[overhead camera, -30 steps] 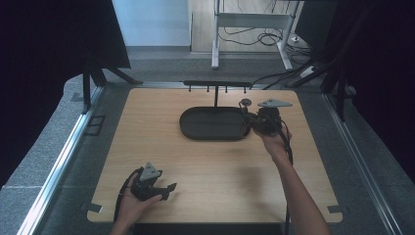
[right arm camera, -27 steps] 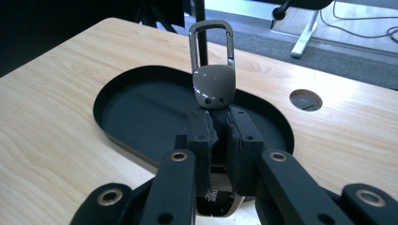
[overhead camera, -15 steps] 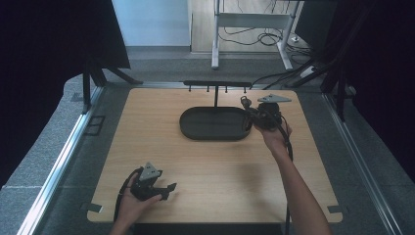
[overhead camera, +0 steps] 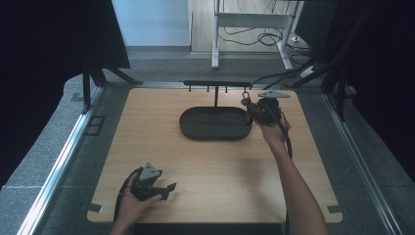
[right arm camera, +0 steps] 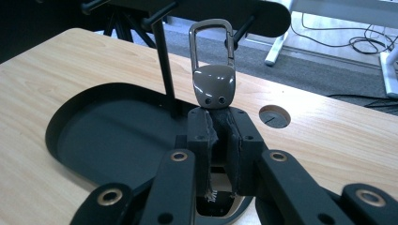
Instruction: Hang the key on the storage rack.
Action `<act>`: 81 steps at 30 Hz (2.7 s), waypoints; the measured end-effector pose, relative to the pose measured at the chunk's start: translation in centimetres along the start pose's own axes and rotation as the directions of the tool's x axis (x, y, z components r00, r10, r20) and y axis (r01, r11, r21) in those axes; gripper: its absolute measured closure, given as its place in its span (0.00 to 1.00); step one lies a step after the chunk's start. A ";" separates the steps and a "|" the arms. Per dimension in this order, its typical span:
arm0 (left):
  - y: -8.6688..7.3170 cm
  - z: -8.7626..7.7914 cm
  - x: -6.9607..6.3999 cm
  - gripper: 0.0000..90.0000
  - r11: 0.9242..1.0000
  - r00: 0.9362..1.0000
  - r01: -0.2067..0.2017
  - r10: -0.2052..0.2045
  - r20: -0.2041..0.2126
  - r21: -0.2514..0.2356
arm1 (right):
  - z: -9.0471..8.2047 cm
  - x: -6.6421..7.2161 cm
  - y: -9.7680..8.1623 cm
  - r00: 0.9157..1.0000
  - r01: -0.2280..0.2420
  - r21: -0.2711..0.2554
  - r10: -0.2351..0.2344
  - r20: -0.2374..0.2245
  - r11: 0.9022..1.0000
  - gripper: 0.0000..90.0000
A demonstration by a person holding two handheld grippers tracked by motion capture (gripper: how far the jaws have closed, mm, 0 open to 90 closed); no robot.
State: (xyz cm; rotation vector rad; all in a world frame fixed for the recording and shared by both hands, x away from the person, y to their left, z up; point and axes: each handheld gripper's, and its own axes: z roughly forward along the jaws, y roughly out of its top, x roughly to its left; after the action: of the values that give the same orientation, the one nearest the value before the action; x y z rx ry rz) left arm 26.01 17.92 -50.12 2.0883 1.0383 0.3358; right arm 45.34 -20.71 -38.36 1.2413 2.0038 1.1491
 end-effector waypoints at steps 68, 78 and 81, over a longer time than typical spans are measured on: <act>-0.1 0.4 -0.5 0.29 1.000 1.000 -0.011 0.011 -0.001 0.012 | -6.0 2.5 -10.0 0.975 0.031 -0.056 -0.043 -0.216 0.998 0.62; -0.1 0.4 -0.5 0.29 1.000 1.000 -0.010 0.010 -0.004 0.014 | -6.9 2.0 -13.2 0.975 0.030 -0.033 -0.036 -0.218 0.999 0.57; -0.1 0.4 -0.5 0.29 1.000 1.000 -0.011 0.012 -0.005 0.015 | -7.2 1.8 -13.5 0.973 0.014 -0.039 -0.022 -0.230 0.999 0.55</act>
State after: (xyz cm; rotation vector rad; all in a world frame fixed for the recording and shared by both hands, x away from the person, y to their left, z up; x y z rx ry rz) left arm 25.87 17.35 -50.41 2.1085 1.0353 0.3405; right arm 32.84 -24.91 -46.31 1.1116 2.1439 1.3691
